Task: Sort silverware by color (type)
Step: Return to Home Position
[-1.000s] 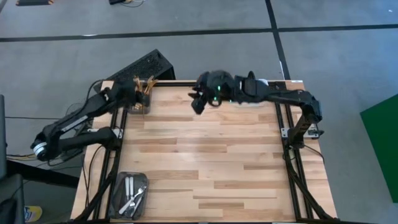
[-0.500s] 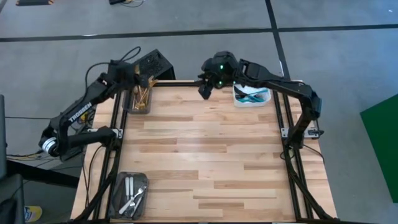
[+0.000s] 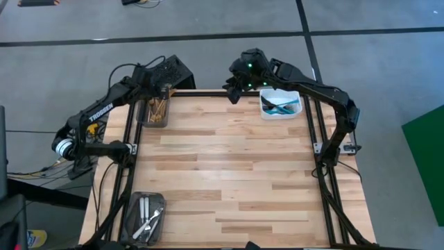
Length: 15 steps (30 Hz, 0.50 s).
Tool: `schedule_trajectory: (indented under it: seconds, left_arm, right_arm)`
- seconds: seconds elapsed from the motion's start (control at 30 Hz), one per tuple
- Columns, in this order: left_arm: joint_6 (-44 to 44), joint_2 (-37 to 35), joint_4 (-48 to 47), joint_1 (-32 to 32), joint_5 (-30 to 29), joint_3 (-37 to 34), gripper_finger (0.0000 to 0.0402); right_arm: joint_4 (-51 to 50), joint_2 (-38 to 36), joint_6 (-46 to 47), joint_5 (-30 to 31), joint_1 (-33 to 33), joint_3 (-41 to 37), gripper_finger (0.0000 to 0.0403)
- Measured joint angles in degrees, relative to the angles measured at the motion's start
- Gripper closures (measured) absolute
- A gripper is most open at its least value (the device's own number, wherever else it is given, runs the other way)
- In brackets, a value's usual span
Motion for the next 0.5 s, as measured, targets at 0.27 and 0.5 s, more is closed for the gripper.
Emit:
schedule_trajectory:
  seconds: [0.27,0.5]
  left_arm:
    - [3.2,-1.6,-3.1,-0.3,7.4,3.4,0.0267]
    - [9.9,-11.5,2.1,-4.8,23.5,8.3,0.0274]
  right_arm:
    - [-0.9,0.0,0.0,-8.9,1.4,0.0,0.0233]
    - [4.3,-0.7,1.2,-19.1,3.1,0.0,0.0245]
